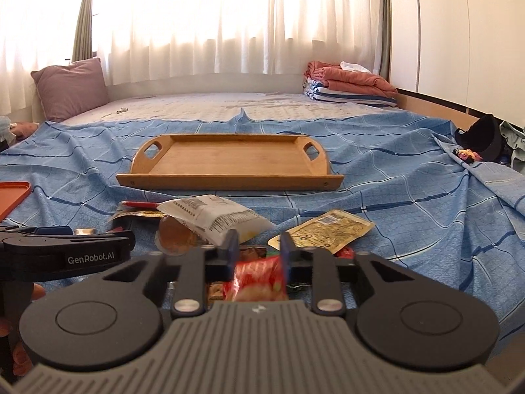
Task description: Organize snacks
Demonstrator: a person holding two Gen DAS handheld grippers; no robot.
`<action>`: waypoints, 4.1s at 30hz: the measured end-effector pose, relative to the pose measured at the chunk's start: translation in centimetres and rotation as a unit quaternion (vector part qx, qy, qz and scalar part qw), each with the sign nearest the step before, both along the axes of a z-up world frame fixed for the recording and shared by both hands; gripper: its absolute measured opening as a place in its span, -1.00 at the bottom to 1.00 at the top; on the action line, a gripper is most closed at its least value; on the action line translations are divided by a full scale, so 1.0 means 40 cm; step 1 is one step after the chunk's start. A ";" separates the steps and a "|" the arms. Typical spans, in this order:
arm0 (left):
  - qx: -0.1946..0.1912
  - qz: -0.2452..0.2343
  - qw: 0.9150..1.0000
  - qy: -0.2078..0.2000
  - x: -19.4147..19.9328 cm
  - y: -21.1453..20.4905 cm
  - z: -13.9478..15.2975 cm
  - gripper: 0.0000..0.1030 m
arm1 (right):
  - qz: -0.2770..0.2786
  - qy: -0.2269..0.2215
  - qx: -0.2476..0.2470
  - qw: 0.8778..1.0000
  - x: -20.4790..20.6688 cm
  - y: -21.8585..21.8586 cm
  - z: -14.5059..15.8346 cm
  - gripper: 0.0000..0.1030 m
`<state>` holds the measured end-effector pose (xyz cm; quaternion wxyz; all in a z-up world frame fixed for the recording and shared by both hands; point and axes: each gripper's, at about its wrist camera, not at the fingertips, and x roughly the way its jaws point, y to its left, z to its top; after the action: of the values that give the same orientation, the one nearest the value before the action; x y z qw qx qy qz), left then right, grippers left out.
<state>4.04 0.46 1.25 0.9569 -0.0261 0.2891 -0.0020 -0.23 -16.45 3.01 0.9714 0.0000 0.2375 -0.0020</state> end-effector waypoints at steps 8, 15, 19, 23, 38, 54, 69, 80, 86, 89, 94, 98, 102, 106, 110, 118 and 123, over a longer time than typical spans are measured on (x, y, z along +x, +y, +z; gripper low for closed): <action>0.006 -0.008 1.000 0.017 0.025 -0.016 -0.025 0.15 | 0.002 0.027 0.019 0.999 -0.017 -0.016 -0.045 0.13; -0.019 -0.006 0.999 0.040 0.038 0.000 -0.039 -0.35 | 0.026 0.036 0.016 0.999 -0.039 0.006 -0.067 0.45; -0.019 -0.022 0.999 0.041 0.014 0.002 -0.036 -0.33 | 0.036 0.043 -0.009 0.998 -0.051 0.019 -0.089 0.45; 0.006 -0.025 0.999 0.035 0.001 -0.012 -0.042 0.02 | 0.032 0.028 -0.011 0.999 -0.067 0.012 -0.102 0.45; -0.005 -0.038 0.999 0.032 -0.013 -0.005 -0.038 -0.27 | 0.024 0.038 -0.021 0.999 -0.089 0.019 -0.108 0.26; -0.004 -0.044 0.999 0.017 -0.035 -0.001 0.014 -0.37 | 0.032 0.072 0.020 0.997 -0.055 -0.011 -0.054 0.18; 0.014 -0.041 0.997 0.061 -0.026 -0.004 -0.028 -0.14 | 0.077 0.179 -0.008 0.981 0.033 -0.012 -0.033 0.56; -0.005 -0.069 0.997 0.037 -0.047 -0.004 0.030 -0.40 | 0.104 0.178 0.037 0.978 0.037 -0.039 0.018 -0.06; -0.014 -0.085 0.996 0.003 -0.034 -0.012 0.107 -0.40 | 0.093 0.156 0.078 0.980 0.090 -0.075 0.076 -0.06; -0.024 -0.086 0.996 -0.010 0.010 -0.005 0.150 -0.40 | 0.088 0.147 0.091 0.981 0.147 -0.093 0.109 -0.06; -0.063 -0.072 0.995 -0.009 0.136 0.023 0.207 -0.41 | 0.083 0.143 0.095 0.982 0.273 -0.110 0.159 -0.06; -0.083 -0.053 0.995 0.007 0.266 0.036 0.231 -0.41 | 0.066 0.171 0.083 0.979 0.402 -0.105 0.177 -0.06; -0.098 -0.041 0.994 0.023 0.392 0.041 0.233 -0.41 | 0.057 0.182 0.069 0.979 0.517 -0.097 0.172 -0.06; -0.093 -0.035 0.994 0.037 0.505 0.032 0.207 -0.41 | 0.046 0.197 0.070 0.977 0.623 -0.100 0.138 -0.05; -0.109 -0.021 0.992 0.055 0.605 0.028 0.158 -0.41 | 0.026 0.219 0.093 0.971 0.719 -0.120 0.081 -0.05; -0.085 -0.003 0.993 0.080 0.712 0.008 0.050 -0.41 | 0.014 0.222 0.089 0.971 0.807 -0.124 0.002 -0.05; -0.078 -0.002 0.993 0.086 0.726 -0.008 0.009 -0.41 | 0.015 0.231 0.090 0.969 0.826 -0.117 -0.031 -0.05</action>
<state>33.10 0.14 1.62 0.9234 -0.1003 0.3697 -0.0239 32.82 -21.13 1.76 0.8862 0.0837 0.4544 0.0336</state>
